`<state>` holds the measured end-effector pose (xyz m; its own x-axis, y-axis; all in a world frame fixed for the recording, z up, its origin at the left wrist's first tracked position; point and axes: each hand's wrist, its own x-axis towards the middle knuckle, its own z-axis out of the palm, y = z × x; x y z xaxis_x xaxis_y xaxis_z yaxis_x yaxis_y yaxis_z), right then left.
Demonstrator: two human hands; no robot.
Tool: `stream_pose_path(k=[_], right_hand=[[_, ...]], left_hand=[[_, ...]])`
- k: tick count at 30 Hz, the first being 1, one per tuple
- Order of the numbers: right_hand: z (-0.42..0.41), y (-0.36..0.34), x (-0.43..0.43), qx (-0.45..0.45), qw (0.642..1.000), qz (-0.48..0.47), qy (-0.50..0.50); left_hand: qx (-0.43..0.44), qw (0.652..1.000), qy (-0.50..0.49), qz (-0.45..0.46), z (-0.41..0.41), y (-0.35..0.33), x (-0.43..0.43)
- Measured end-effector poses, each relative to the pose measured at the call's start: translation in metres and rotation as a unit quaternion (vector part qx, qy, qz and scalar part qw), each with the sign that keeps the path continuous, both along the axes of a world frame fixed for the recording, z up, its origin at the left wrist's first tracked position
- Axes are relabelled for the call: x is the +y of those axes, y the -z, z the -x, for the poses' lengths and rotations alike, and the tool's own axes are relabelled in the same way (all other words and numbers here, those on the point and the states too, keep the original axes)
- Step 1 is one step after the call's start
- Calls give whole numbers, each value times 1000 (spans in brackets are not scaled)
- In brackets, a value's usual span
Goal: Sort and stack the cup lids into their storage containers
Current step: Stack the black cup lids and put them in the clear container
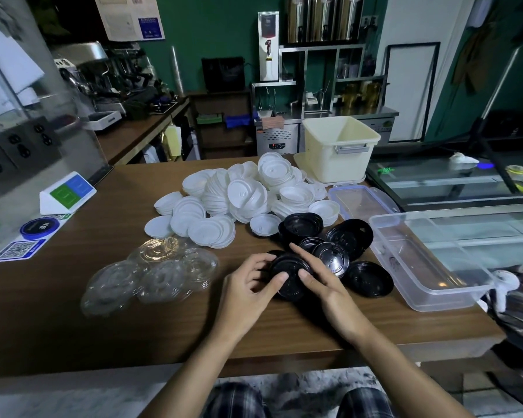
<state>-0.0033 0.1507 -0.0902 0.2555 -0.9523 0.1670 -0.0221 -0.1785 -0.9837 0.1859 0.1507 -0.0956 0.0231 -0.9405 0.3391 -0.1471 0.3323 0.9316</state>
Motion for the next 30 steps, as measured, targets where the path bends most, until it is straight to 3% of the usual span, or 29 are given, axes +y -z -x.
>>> stream_pose_path(k=[8, 17, 24, 30], right_hand=[[1, 1, 0, 97, 995, 28, -17], [17, -3, 22, 63, 993, 93, 25], [29, -12, 24, 57, 997, 58, -9], [33, -8, 25, -14, 998, 47, 43]], left_hand=[[-18, 1000, -13, 15, 0, 0, 3], [1, 996, 92, -10, 4, -12, 11], [35, 993, 108, -32, 16, -23, 4], [51, 990, 122, -45, 26, -22, 3]])
